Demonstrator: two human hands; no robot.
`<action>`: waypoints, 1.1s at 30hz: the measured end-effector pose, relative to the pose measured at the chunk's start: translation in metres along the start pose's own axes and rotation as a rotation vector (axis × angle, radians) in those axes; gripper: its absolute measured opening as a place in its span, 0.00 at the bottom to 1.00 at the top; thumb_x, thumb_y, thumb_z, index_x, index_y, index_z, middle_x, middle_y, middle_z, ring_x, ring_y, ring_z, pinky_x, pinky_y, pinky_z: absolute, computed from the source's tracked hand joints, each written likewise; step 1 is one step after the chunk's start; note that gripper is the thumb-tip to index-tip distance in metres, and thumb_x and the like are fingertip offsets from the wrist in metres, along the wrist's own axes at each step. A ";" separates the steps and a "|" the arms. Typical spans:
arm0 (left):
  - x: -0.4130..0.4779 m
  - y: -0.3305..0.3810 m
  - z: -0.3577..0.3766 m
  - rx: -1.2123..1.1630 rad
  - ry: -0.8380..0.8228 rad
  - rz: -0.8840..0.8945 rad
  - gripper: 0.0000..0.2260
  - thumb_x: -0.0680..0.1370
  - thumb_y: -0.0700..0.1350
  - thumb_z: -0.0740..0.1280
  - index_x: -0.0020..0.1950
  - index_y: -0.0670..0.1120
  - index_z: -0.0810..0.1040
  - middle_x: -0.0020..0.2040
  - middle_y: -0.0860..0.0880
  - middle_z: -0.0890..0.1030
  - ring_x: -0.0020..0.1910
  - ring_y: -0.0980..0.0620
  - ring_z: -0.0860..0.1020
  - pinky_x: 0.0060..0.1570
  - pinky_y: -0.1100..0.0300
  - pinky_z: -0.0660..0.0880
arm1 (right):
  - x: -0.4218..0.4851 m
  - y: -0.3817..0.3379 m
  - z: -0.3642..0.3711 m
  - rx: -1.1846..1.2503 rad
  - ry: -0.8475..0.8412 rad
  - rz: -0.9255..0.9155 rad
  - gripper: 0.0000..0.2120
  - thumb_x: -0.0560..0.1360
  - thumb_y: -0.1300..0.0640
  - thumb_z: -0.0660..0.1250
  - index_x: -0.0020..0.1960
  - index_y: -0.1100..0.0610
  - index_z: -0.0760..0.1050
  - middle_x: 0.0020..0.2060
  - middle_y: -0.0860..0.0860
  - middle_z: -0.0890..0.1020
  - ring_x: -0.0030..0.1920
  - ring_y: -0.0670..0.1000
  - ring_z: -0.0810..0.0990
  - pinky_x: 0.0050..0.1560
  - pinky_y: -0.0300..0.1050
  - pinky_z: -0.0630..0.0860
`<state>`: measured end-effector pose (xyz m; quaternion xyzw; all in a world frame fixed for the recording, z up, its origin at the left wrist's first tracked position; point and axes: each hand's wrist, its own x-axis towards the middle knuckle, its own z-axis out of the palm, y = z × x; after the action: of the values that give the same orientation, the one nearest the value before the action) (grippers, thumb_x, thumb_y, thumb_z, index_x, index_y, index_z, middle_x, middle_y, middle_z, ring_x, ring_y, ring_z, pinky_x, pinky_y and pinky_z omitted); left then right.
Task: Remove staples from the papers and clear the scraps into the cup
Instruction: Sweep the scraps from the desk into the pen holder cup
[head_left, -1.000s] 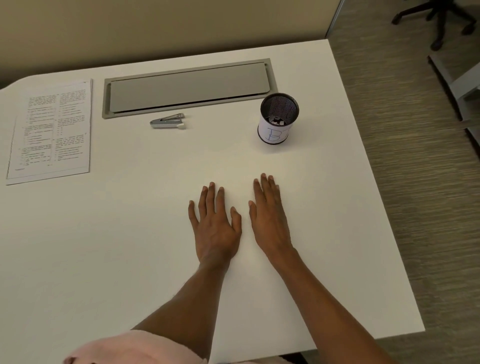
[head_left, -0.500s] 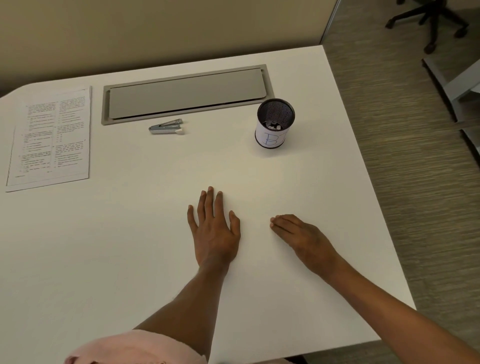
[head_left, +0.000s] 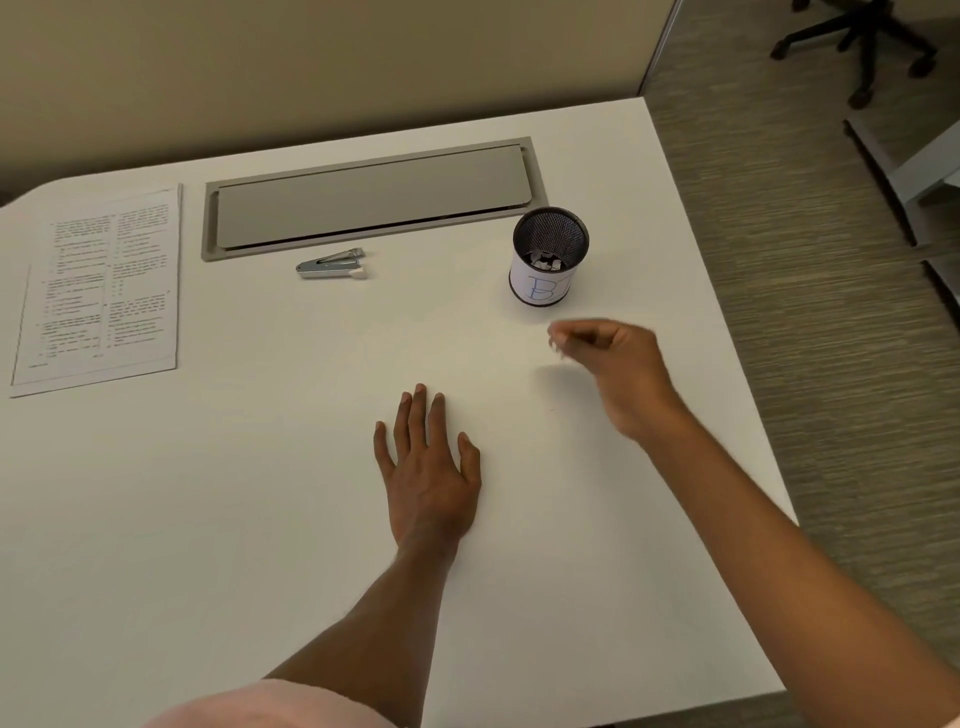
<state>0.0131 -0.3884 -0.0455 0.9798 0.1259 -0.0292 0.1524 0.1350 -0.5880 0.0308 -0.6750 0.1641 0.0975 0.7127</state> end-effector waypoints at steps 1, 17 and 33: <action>0.000 0.000 0.001 0.001 -0.001 0.000 0.27 0.86 0.55 0.52 0.85 0.48 0.60 0.88 0.50 0.57 0.88 0.51 0.52 0.86 0.41 0.48 | 0.005 -0.016 0.003 0.089 -0.005 -0.012 0.07 0.75 0.71 0.73 0.49 0.61 0.85 0.39 0.51 0.88 0.41 0.47 0.84 0.55 0.39 0.81; 0.002 -0.002 0.003 0.009 -0.017 -0.003 0.28 0.86 0.55 0.51 0.85 0.48 0.60 0.88 0.50 0.56 0.88 0.51 0.52 0.86 0.40 0.49 | 0.095 -0.080 0.031 -0.725 0.122 -0.537 0.06 0.75 0.65 0.74 0.51 0.60 0.87 0.45 0.54 0.88 0.40 0.44 0.83 0.48 0.27 0.77; 0.001 -0.001 0.000 0.002 -0.021 -0.009 0.27 0.86 0.55 0.53 0.85 0.48 0.60 0.88 0.50 0.57 0.88 0.50 0.52 0.86 0.41 0.48 | 0.038 -0.066 0.015 -0.732 0.138 -0.796 0.05 0.78 0.65 0.70 0.51 0.63 0.85 0.45 0.57 0.86 0.44 0.52 0.83 0.49 0.41 0.81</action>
<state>0.0144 -0.3874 -0.0459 0.9790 0.1289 -0.0403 0.1528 0.1958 -0.5812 0.0784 -0.8938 -0.1023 -0.1735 0.4007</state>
